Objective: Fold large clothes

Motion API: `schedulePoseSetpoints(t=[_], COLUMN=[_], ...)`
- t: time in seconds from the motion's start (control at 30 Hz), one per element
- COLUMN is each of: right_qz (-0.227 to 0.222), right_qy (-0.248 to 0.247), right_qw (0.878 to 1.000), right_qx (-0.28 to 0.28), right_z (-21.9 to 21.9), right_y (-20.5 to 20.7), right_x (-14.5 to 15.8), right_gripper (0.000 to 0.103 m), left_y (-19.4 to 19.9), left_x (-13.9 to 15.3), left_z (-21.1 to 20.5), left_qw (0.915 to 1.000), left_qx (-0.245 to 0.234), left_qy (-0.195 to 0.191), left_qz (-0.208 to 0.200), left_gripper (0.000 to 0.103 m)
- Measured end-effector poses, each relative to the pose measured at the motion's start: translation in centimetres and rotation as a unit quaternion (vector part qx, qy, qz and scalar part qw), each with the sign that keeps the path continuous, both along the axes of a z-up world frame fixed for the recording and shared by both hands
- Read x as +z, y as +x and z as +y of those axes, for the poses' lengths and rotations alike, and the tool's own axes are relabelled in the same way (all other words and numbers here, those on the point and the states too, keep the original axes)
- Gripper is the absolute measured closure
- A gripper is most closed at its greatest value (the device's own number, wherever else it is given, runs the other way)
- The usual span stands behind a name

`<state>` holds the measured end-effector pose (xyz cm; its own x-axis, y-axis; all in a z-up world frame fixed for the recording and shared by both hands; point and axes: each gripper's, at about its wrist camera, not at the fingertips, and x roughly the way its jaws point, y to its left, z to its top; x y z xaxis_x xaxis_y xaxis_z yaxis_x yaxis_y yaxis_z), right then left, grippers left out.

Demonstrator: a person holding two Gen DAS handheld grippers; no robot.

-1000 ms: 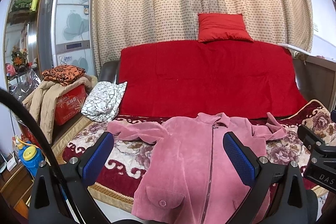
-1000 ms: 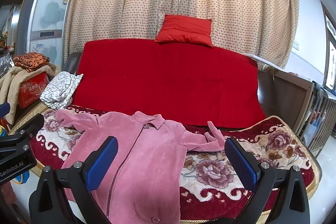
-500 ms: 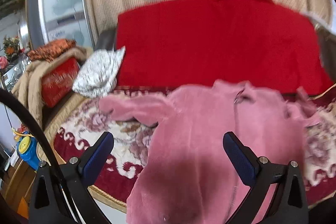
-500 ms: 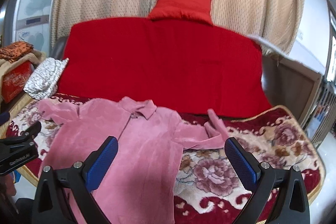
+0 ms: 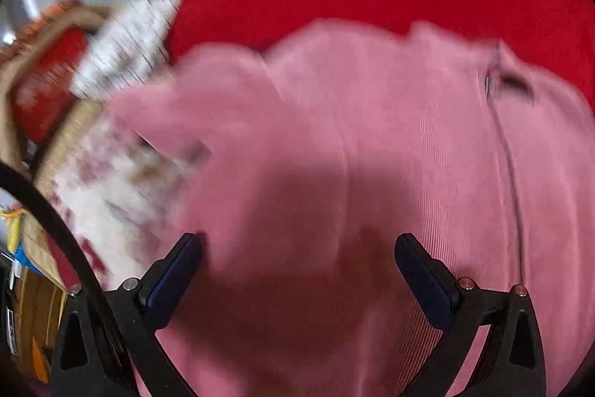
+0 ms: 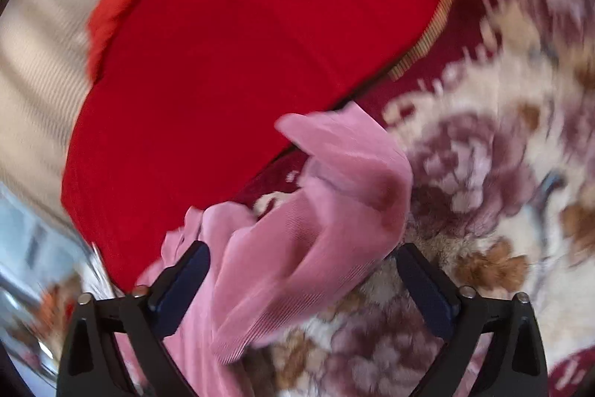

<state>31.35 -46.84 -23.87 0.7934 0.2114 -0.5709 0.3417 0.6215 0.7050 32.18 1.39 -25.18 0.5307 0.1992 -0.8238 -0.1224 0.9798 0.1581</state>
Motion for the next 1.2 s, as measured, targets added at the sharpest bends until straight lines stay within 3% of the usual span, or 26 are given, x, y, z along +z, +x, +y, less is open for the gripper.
schedulePoseSetpoints(t=[0.13, 0.27, 0.43, 0.5, 0.53, 0.57, 0.63, 0.77, 0.9, 1.03, 1.2], right_qz=[0.009, 0.042, 0.073, 0.073, 0.074, 0.072, 0.057, -0.029, -0.1, -0.123, -0.1], right_qy=[0.0, -0.047, -0.081, -0.13, -0.137, -0.137, -0.138, -0.106, -0.078, -0.061, -0.053], right_qw=[1.0, 0.997, 0.994, 0.989, 0.988, 0.988, 0.988, 0.99, 0.979, 0.965, 0.944], right_qx=[-0.029, -0.045, -0.018, 0.004, 0.021, 0.03, 0.037, 0.09, 0.157, 0.223, 0.31], right_z=[-2.2, -3.4, -3.0, -1.6, -1.1, -0.4, 0.3, 3.1, 7.9, 13.4, 20.4], right_y=[1.4, 3.5, 6.6, 7.0, 7.2, 7.2, 7.0, 5.3, 3.3, 2.2, 2.9], right_x=[-1.2, -1.8, -3.0, -2.1, -2.0, -1.9, -1.3, 1.5, 4.0, 4.8, 2.2], right_gripper=[0.02, 0.02, 0.021, 0.042, 0.081, 0.086, 0.089, 0.092, 0.094, 0.094, 0.094], left_y=[-0.7, -1.4, -0.7, -0.2, 0.0, 0.1, -0.2, -1.8, -2.8, -3.3, -3.5], left_x=[-0.1, -0.3, -0.5, -0.2, 0.0, 0.3, 1.3, 4.0, 5.6, 6.1, 6.1], left_z=[-0.6, -0.6, -0.4, -0.1, -0.1, -0.2, -0.2, -0.3, 0.3, 1.3, 3.5], left_qw=[0.9996, 0.999, 0.9994, 0.9996, 0.9997, 0.9997, 0.9988, 0.9915, 0.9831, 0.9786, 0.97], left_qx=[-0.001, -0.002, 0.006, 0.01, 0.012, 0.012, 0.012, 0.019, 0.022, 0.012, 0.03], left_qy=[0.015, 0.007, -0.001, -0.004, -0.003, -0.004, -0.009, -0.013, -0.044, -0.079, -0.137], left_qz=[-0.025, -0.044, -0.035, -0.026, -0.022, -0.023, -0.047, -0.128, -0.176, -0.19, -0.199], left_gripper=[0.0, 0.0, 0.0, 0.0, 0.0, 0.0, 0.0, 0.0, 0.0, 0.0, 0.0])
